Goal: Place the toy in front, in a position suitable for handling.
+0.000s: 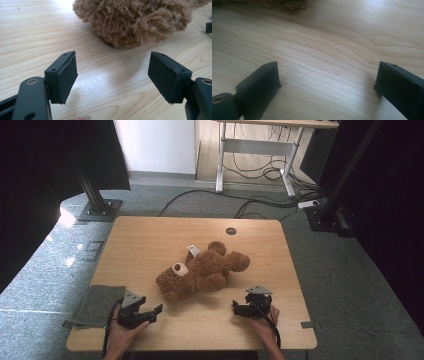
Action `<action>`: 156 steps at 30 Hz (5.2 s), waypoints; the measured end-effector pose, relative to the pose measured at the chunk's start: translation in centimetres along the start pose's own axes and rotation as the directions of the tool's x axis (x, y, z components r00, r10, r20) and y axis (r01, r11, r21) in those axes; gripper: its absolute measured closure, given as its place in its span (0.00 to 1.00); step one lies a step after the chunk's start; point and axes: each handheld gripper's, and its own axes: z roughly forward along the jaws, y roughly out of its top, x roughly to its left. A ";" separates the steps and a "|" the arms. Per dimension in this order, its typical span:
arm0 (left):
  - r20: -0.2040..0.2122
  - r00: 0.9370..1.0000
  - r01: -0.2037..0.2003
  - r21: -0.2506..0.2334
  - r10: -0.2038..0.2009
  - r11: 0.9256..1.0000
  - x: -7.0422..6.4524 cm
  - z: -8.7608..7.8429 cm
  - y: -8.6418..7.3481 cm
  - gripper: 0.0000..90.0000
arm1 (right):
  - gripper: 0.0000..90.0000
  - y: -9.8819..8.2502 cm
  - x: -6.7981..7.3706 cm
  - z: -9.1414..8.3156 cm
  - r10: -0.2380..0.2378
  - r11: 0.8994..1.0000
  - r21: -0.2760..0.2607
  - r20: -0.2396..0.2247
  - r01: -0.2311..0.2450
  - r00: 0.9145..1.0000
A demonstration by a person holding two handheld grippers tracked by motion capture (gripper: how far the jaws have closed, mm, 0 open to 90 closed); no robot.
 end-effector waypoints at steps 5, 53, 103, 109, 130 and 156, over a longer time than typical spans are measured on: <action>0.009 1.000 -0.003 -0.005 0.003 1.000 -0.3 0.1 0.3 0.26 | 0.19 -0.4 -0.2 -0.7 0.023 1.000 -0.020 0.006 -0.023 1.000; 0.068 0.997 -0.042 0.033 0.039 0.999 -1.8 3.7 4.6 0.26 | 0.58 11.6 -3.8 1.6 0.002 0.996 -0.081 -0.243 -0.022 0.970; -0.058 0.998 0.005 0.043 -0.002 0.999 1.8 -1.8 3.4 0.31 | 0.30 2.9 -2.7 -3.3 0.117 0.941 -0.275 -0.278 -0.196 0.953; -0.133 0.991 0.014 0.039 -0.008 0.999 3.4 -2.8 3.3 0.27 | 0.29 2.7 -2.8 -3.4 0.118 0.938 -0.282 -0.289 -0.202 0.950; -0.347 0.936 0.117 0.153 -0.057 0.981 9.2 -2.2 0.2 0.18 | 0.28 2.3 -2.2 -2.8 0.112 0.946 -0.261 -0.290 -0.191 0.951; -0.342 0.939 0.095 0.183 -0.027 0.978 9.4 -1.7 -0.3 0.72 | 0.30 2.1 -2.4 -2.8 0.141 0.944 -0.251 -0.276 -0.213 0.951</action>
